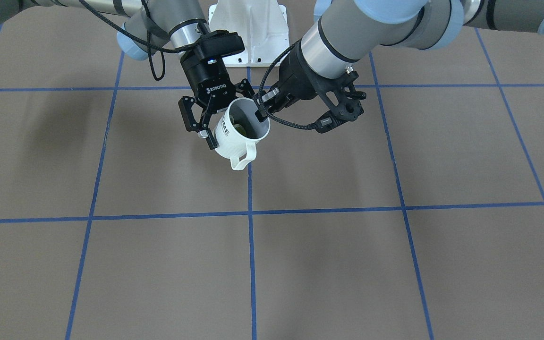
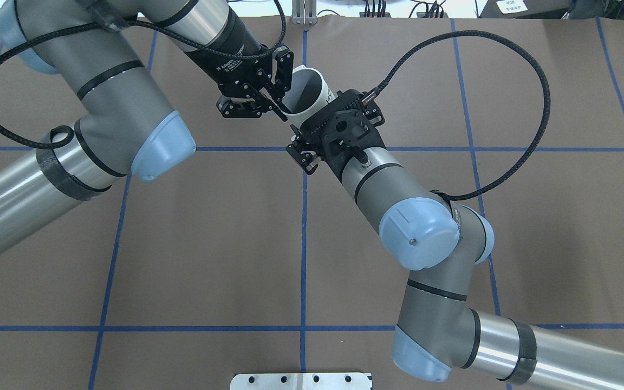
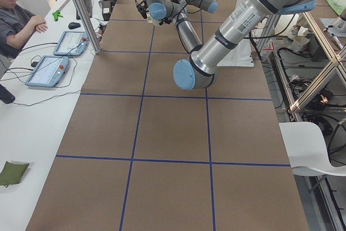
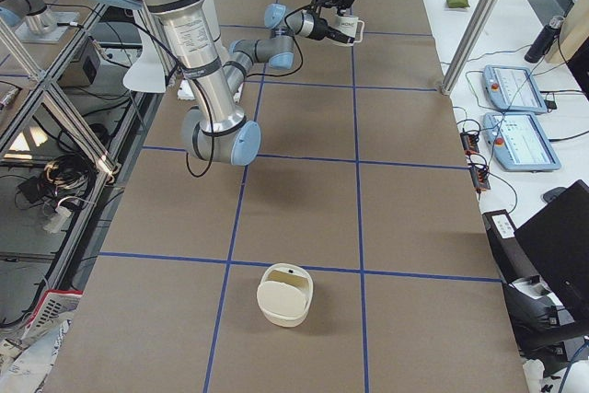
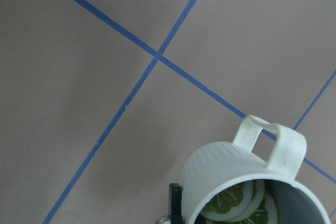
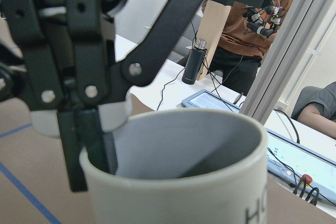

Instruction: Left arm hands cup to right arm to dump lemon

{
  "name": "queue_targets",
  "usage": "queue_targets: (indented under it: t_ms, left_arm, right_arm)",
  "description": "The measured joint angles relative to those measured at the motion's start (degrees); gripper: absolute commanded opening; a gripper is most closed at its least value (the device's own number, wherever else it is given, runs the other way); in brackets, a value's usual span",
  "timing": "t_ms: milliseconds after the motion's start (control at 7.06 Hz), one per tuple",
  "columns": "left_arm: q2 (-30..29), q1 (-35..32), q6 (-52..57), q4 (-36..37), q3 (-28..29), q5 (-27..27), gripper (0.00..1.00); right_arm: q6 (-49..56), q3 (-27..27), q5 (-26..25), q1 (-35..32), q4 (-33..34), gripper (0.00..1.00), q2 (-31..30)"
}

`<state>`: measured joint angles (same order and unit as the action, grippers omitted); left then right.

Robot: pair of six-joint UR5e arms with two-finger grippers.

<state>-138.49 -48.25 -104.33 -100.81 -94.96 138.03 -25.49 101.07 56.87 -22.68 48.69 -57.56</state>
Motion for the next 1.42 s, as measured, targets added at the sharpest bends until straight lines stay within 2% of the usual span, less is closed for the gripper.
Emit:
queue_targets:
  t_ms: [283,425,567,708,850,1416]
  left_arm:
    - [-0.11,0.00,0.00,-0.02,0.03,-0.01,0.00]
    - [-0.18,0.01,0.00,-0.06,0.03,-0.03,0.00]
    - [-0.26,0.00,0.00,-0.08,0.04,-0.04,0.00]
    - [-0.31,0.00,0.03,-0.07,0.04,-0.03,0.12]
    - [-0.29,0.00,0.17,-0.08,0.04,0.00,0.99]
    - [-0.07,-1.08,1.07,-3.70,0.13,0.42,1.00]
  right_arm:
    - [0.00,0.00,-0.01,0.00,0.00,1.00,-0.01]
    - [0.00,0.04,-0.01,0.02,0.00,0.90,-0.04]
    - [0.02,0.07,0.00,0.13,0.02,0.69,-0.07]
    - [0.94,0.07,-0.08,0.41,0.09,0.56,-0.04]
    - [2.88,0.07,-0.17,0.73,0.18,0.48,0.03]
    - [5.30,0.18,-0.17,1.17,0.14,0.48,-0.22]
